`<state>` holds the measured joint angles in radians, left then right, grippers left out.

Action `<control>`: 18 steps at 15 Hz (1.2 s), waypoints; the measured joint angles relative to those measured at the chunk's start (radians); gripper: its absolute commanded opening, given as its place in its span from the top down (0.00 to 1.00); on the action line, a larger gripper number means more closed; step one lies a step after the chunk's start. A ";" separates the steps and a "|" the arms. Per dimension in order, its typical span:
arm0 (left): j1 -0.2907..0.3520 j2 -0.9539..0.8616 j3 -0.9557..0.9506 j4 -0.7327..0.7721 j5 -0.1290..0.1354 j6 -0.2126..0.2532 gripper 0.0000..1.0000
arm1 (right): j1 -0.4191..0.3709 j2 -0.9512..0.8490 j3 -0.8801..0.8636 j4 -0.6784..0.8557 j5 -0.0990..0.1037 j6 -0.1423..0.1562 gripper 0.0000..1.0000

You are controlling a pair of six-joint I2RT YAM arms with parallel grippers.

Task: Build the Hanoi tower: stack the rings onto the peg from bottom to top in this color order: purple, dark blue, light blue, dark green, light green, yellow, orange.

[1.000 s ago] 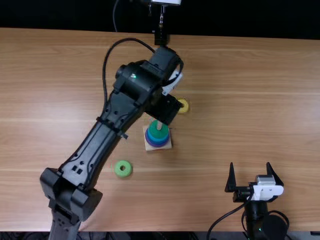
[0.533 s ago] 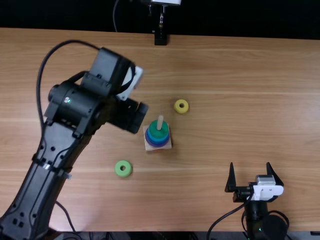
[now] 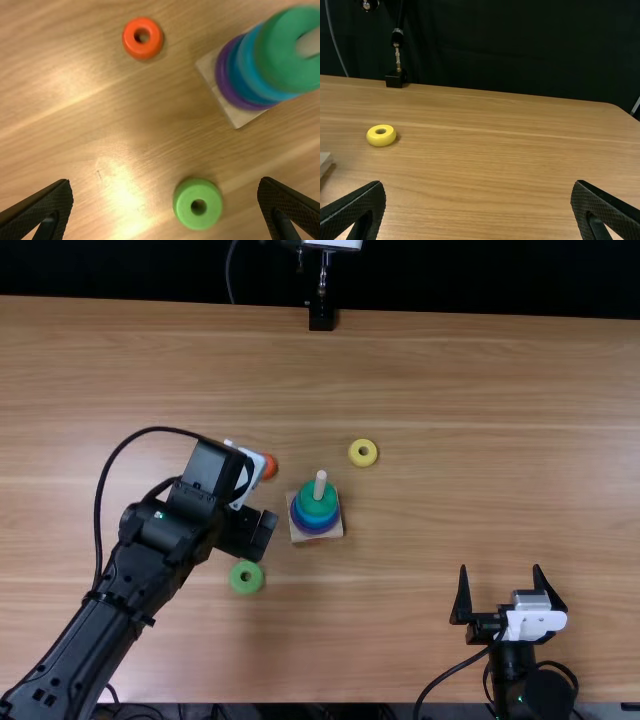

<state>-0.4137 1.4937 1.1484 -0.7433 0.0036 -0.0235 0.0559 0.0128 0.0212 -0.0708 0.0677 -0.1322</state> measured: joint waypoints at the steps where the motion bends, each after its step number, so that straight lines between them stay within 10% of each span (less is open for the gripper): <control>1: -0.003 -0.003 -0.053 0.026 -0.002 0.000 0.00 | 0.000 0.000 0.000 0.000 0.000 0.000 0.00; 18: -0.130 0.189 -0.201 0.045 -0.021 0.000 0.00 | 0.000 0.000 0.000 0.000 0.000 0.000 0.00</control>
<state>-0.5434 1.6825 0.9474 -0.6979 -0.0170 -0.0231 0.0559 0.0128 0.0216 -0.0711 0.0681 -0.1326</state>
